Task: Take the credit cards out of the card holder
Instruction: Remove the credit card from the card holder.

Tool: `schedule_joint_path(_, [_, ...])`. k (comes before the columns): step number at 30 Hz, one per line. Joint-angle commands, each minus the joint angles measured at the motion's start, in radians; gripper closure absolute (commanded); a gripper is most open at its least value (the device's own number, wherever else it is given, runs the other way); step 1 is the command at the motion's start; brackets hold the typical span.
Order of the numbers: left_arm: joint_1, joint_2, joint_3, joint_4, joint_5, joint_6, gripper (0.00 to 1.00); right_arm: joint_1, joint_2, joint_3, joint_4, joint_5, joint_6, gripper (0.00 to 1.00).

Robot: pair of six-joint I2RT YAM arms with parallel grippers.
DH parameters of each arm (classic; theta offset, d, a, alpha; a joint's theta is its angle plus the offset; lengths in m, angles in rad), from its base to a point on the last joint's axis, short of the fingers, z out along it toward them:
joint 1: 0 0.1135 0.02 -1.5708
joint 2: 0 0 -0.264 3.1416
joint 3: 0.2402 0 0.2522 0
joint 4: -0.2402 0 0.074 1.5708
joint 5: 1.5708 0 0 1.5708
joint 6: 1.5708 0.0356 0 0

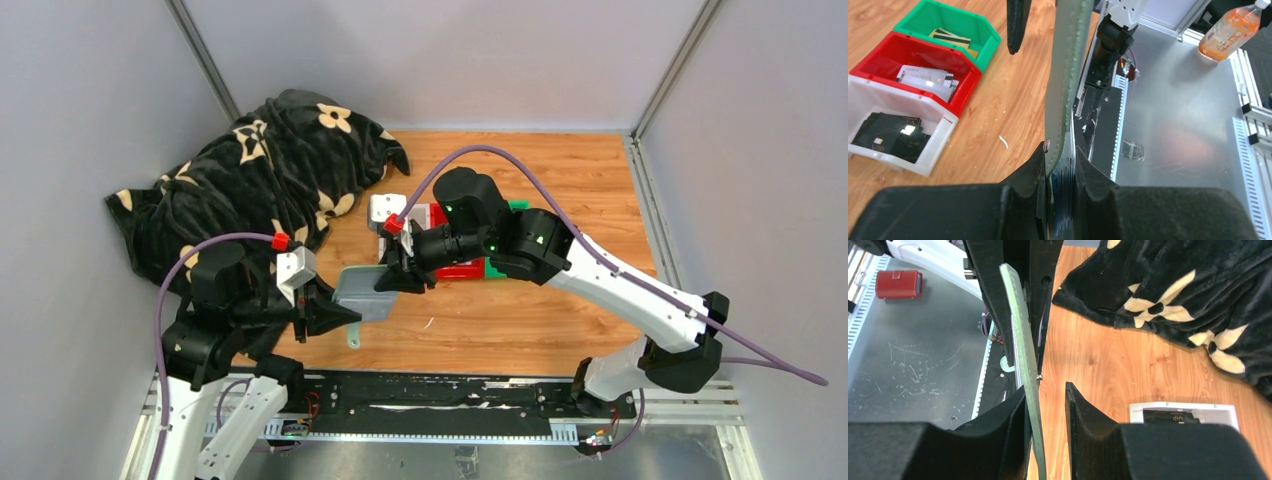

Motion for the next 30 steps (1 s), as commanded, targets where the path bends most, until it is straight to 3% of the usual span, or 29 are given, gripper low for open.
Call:
schedule_joint_path(1, [-0.002, -0.007, 0.042, -0.062, 0.05, 0.098, 0.91, 0.019, 0.042, 0.111, -0.148, -0.072, -0.09, 0.69])
schedule_joint_path(7, [-0.002, -0.009, 0.047, -0.062, 0.031, 0.124, 0.88, 0.039, 0.072, 0.125, -0.183, -0.113, -0.092, 1.0])
schedule_joint_path(8, [-0.001, -0.008, 0.049, -0.064, 0.024, 0.129, 0.81, 0.039, 0.072, 0.126, -0.182, -0.112, -0.088, 1.0])
schedule_joint_path(12, [-0.002, -0.004, 0.067, -0.071, -0.016, 0.143, 0.26, 0.037, 0.042, 0.111, -0.094, -0.085, -0.029, 1.0])
schedule_joint_path(14, [-0.002, -0.016, 0.072, -0.06, -0.04, 0.145, 0.09, 0.033, -0.011, 0.044, 0.048, -0.071, 0.032, 1.0])
schedule_joint_path(15, [-0.002, -0.025, 0.07, -0.047, -0.055, 0.141, 0.06, 0.03, -0.046, 0.001, 0.134, -0.056, 0.079, 1.0])
schedule_joint_path(19, [-0.002, -0.113, 0.021, 0.138, -0.225, -0.011, 0.07, 0.013, -0.197, -0.204, 0.536, 0.041, 0.354, 1.0])
schedule_joint_path(21, [-0.002, -0.155, -0.008, 0.266, -0.263, -0.079, 0.07, 0.013, -0.245, -0.303, 0.681, 0.051, 0.413, 1.0])
schedule_joint_path(30, [-0.002, -0.158, -0.054, 0.658, -0.182, -0.518, 0.07, 0.013, -0.348, -0.524, 0.968, 0.172, 0.545, 1.0])
